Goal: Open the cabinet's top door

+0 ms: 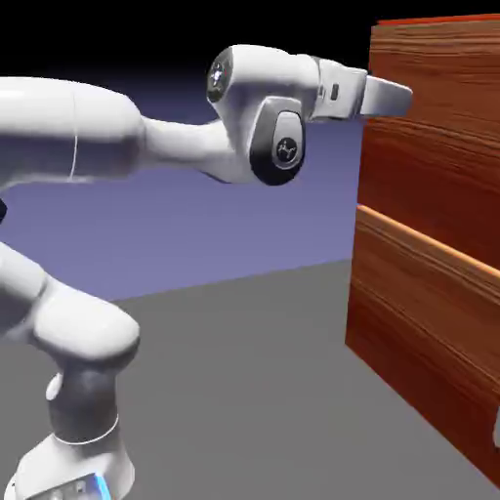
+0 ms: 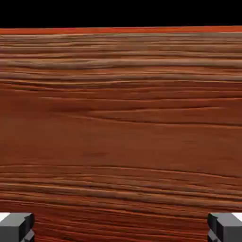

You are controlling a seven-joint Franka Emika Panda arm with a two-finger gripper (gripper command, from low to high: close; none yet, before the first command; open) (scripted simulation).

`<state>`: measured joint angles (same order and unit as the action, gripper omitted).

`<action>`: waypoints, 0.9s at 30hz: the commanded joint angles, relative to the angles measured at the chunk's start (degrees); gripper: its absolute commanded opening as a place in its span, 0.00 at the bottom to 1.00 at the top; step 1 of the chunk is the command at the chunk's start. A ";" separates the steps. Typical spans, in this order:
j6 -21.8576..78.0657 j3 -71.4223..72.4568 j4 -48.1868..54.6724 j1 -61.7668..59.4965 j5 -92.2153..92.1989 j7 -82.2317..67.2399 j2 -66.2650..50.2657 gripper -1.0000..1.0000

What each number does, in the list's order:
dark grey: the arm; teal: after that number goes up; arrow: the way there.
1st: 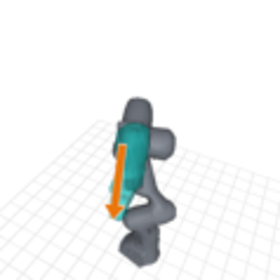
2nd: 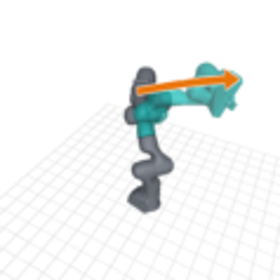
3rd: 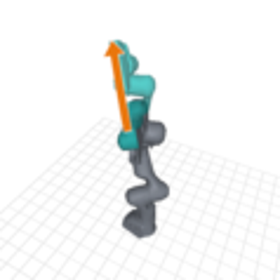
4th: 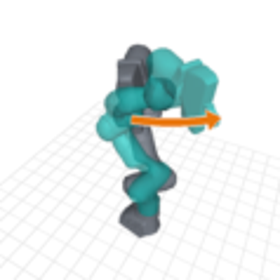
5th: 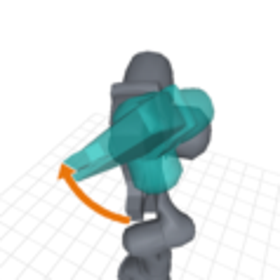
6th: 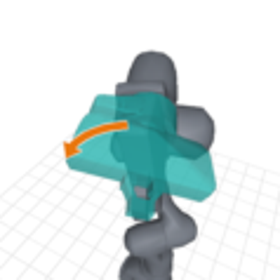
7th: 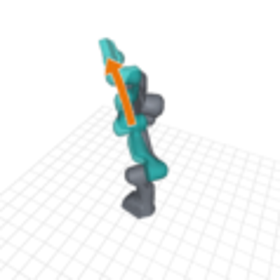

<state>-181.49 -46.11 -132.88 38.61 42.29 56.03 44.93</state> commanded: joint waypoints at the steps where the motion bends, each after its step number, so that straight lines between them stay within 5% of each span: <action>1: -0.34 -2.08 1.27 1.71 1.91 0.61 0.55 0.50; 19: -6.41 -39.46 24.06 32.45 36.19 11.61 10.50 0.50; 27: -5.66 -45.51 33.41 43.84 35.80 10.67 10.77 0.50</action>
<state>-187.16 -91.62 -99.47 82.45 78.09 66.70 55.70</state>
